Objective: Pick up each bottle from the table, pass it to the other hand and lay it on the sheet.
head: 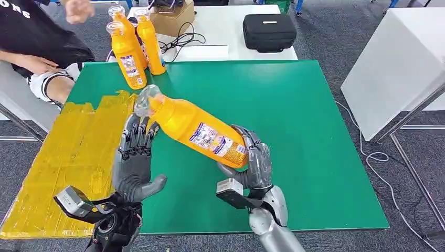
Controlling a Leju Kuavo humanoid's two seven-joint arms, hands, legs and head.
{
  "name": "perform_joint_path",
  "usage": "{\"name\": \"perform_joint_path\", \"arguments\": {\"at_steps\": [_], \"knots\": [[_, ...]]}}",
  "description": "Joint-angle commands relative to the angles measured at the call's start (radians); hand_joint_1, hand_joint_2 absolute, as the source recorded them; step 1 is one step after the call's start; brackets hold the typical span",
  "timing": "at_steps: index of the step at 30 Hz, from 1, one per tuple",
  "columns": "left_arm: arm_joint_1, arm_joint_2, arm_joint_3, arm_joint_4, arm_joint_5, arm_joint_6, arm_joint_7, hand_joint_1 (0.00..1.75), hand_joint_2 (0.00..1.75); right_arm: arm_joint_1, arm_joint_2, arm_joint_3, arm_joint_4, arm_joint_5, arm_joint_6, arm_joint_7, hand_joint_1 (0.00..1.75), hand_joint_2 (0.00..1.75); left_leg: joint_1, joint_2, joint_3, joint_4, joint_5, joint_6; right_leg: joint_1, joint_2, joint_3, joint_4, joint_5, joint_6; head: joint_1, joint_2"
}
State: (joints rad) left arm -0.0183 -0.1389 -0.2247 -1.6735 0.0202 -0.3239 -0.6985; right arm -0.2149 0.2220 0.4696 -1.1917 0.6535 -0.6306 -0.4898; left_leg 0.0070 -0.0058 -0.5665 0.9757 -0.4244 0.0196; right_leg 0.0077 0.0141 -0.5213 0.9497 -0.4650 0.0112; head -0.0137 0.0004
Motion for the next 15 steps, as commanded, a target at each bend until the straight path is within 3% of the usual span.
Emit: {"name": "perform_joint_path", "arguments": {"at_steps": [1, 15], "knots": [[-0.031, 0.036, -0.038, 0.066, 0.005, -0.006, 0.0, 0.0, 1.75, -0.021, -0.046, 0.081, 0.009, 0.009, -0.001, -0.014, 1.75, 1.75, 0.0, -0.001, 0.004, -0.001, -0.001, 0.0, 0.0, -0.002, 0.004, -0.002, -0.001, 0.001, 0.0, 0.0], [-0.019, 0.04, -0.067, 0.067, 0.005, -0.016, 0.022, 0.0, 1.75, -0.02, -0.037, 0.097, 0.073, 0.092, -0.003, 0.015, 1.75, 1.75, 0.0, 0.0, 0.003, -0.001, 0.0, 0.0, 0.0, -0.002, 0.003, -0.002, 0.0, 0.001, 0.0, 0.0]]}}
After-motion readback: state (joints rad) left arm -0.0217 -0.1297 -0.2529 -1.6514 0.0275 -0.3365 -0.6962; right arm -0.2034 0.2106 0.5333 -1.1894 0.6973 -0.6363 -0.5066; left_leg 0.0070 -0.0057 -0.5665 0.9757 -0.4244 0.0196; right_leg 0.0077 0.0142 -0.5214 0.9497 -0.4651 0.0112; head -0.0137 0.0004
